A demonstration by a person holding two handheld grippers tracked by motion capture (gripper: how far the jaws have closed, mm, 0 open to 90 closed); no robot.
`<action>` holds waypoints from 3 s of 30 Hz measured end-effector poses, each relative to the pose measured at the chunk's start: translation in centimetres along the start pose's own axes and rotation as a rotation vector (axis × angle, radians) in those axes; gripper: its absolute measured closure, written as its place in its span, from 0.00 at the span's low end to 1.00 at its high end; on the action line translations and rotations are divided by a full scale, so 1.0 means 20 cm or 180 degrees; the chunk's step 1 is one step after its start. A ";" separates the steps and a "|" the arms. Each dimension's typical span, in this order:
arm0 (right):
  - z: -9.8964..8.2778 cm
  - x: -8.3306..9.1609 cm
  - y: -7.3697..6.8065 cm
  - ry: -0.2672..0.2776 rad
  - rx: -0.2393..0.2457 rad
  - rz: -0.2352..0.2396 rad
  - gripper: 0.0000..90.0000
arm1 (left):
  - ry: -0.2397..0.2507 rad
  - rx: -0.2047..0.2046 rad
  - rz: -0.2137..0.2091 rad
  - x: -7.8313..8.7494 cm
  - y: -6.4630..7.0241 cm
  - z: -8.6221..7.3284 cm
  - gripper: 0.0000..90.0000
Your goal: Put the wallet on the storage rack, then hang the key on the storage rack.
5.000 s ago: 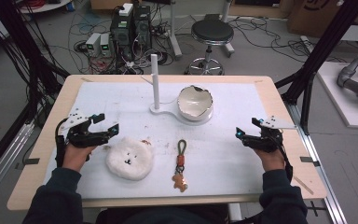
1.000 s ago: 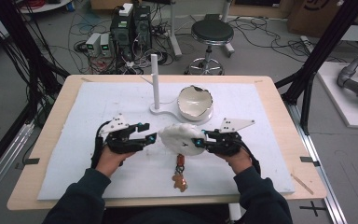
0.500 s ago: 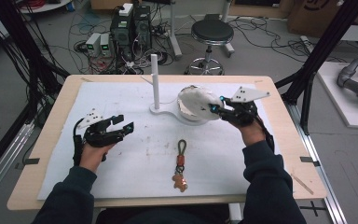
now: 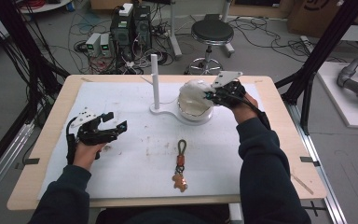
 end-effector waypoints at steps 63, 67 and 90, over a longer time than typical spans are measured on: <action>-0.82 0.20 -0.17 0.0763 -0.1649 -0.0241 0.31 | -0.0120 -0.0061 -0.0093 -0.02 0.09 -0.05 0.26; -0.83 0.19 -0.16 0.0746 -0.1680 -0.0247 0.31 | -0.0200 -0.0090 -0.0089 -0.03 0.11 -0.06 0.26; -0.82 0.17 -0.19 0.0728 -0.1671 -0.0169 0.31 | -0.0750 -0.0428 -0.0593 -0.12 0.63 -0.17 0.44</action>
Point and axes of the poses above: each handheld gripper's, and its own axes: x roughly backward along the jaws, z roughly out of its top, y roughly to its right, the point moved 8 cm from there along -x, roughly forward along the jaws, and after that the axes turned 15 degrees about z, right-handed, at the moved point
